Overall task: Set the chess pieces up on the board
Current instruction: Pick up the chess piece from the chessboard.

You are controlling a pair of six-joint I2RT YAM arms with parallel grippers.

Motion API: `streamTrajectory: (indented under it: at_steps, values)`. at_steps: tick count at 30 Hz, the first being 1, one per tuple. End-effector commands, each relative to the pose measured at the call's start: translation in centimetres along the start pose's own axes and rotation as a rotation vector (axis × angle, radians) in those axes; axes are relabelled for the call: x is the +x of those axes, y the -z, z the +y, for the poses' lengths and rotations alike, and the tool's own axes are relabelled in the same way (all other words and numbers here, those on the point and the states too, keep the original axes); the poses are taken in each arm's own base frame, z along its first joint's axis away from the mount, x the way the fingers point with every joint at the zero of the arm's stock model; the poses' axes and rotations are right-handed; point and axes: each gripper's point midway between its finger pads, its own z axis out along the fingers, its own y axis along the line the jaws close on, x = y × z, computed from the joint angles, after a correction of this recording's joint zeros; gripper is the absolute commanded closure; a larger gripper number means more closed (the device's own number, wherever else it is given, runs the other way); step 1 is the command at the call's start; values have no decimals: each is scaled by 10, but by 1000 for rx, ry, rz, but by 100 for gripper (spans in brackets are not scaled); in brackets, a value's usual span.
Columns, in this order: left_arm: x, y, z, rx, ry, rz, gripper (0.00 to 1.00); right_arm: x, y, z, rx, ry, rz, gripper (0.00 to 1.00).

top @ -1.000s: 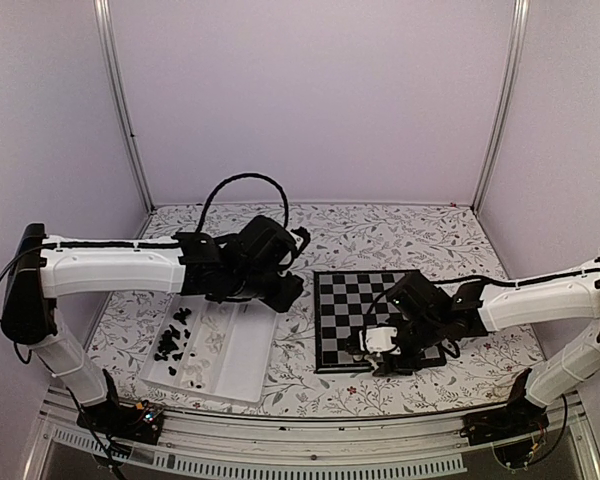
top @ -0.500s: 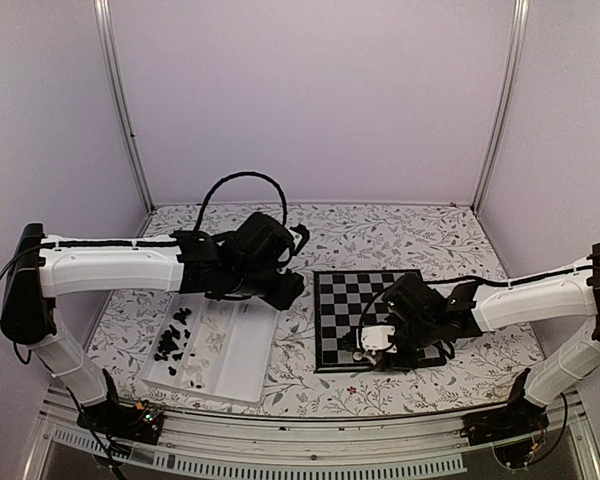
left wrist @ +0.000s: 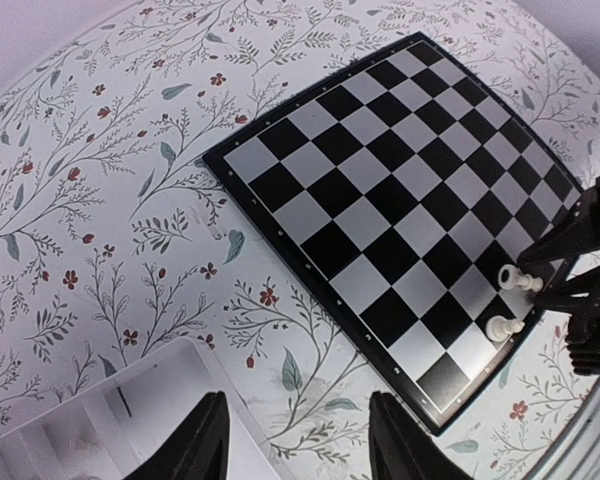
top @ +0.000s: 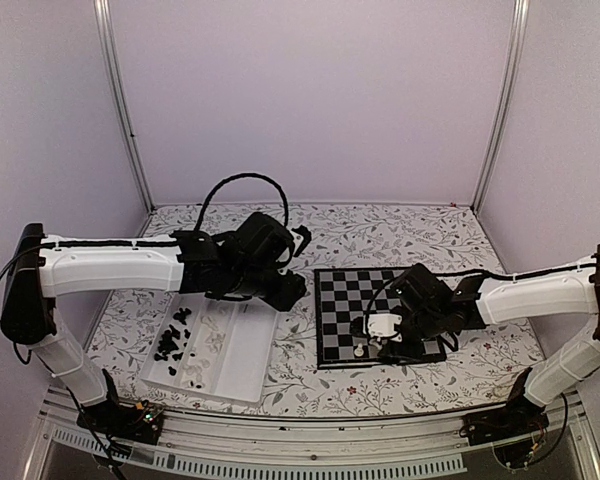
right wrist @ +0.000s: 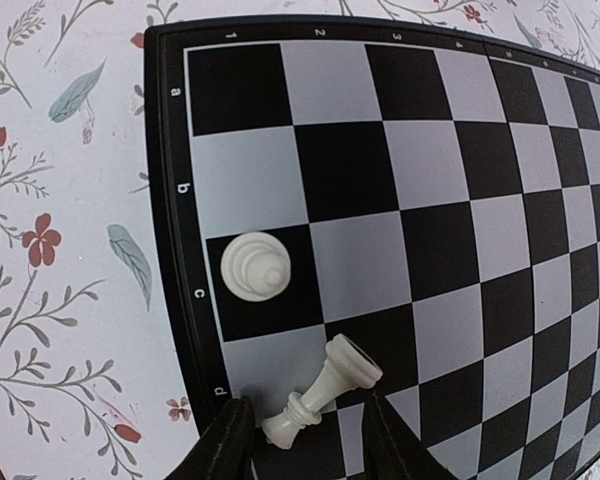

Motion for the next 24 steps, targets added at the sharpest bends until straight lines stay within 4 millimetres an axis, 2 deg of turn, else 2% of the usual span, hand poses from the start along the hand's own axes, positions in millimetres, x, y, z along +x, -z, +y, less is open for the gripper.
streamTrajectory:
  at_steps: [1,14,17,19,24]
  values:
    - [-4,-2,2,9,28,-14,50,-5,5,-7,-4,-42,-30,63]
    - [2,-10,-11,77,9,5,50,12,-4,-17,-39,-128,9,72]
    - [6,-13,-17,110,-17,14,51,14,-6,-18,-58,-148,13,82]
    - [8,-14,-24,149,-42,10,51,16,-7,-18,-71,-159,17,89]
    - [14,-8,-59,340,-152,-68,51,10,2,-19,-80,-147,-10,93]
